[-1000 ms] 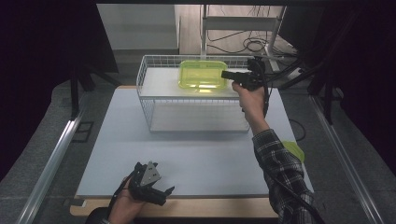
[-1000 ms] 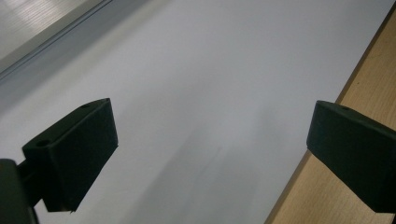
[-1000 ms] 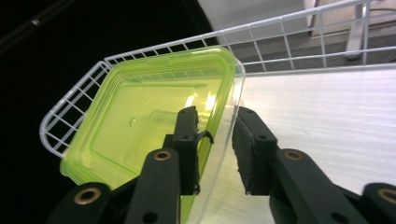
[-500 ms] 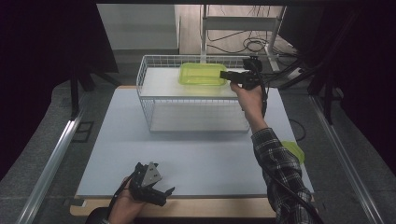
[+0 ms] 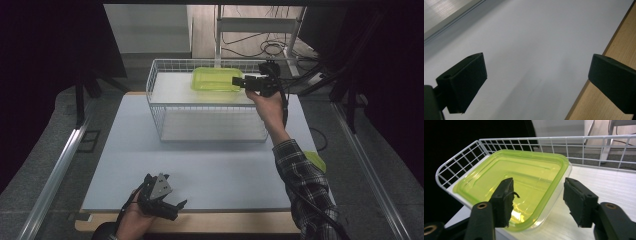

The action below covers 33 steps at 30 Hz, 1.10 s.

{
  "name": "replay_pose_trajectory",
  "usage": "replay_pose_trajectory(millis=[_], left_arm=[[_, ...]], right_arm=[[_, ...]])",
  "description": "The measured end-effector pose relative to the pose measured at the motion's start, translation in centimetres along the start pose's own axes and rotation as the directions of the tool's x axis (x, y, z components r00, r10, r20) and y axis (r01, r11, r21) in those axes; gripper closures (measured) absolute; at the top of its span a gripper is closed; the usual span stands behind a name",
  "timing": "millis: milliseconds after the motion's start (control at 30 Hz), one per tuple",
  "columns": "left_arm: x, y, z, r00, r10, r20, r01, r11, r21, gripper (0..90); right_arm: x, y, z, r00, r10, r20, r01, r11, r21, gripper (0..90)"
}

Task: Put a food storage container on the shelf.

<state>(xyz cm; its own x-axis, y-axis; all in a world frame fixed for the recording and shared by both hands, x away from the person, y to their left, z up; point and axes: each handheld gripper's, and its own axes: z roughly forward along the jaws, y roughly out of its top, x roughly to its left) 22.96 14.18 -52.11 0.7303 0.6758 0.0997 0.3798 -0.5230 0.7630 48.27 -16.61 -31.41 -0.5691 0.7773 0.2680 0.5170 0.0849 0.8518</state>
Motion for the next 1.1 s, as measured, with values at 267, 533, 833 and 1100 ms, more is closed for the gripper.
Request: replay_pose_trajectory(millis=[267,533,833,1100], left_arm=[[0.1,0.0,-0.1,0.9999,-0.012,0.007,0.012,0.9998,-0.014,1.8],[0.2,0.0,-0.1,0.9997,-0.023,0.012,0.024,0.9994,-0.026,1.4],[0.5,-0.1,-0.3,0.9975,-0.059,0.04,0.061,0.9966,-0.056,0.5],[0.7,-0.1,-0.3,0.9952,-0.082,0.053,0.086,0.9933,-0.077,0.3]], right_arm=[[0.4,-0.9,-1.4,0.9984,-0.051,-0.025,0.051,0.999,-0.008,31.3],[1.0,-2.1,-3.0,0.9913,-0.127,-0.037,0.125,0.992,-0.033,24.2],[1.5,-4.2,-4.0,0.9807,-0.186,-0.059,0.185,0.982,-0.025,19.1],[1.7,-6.3,-4.5,0.9702,-0.225,-0.089,0.226,0.974,0.005,13.6]])
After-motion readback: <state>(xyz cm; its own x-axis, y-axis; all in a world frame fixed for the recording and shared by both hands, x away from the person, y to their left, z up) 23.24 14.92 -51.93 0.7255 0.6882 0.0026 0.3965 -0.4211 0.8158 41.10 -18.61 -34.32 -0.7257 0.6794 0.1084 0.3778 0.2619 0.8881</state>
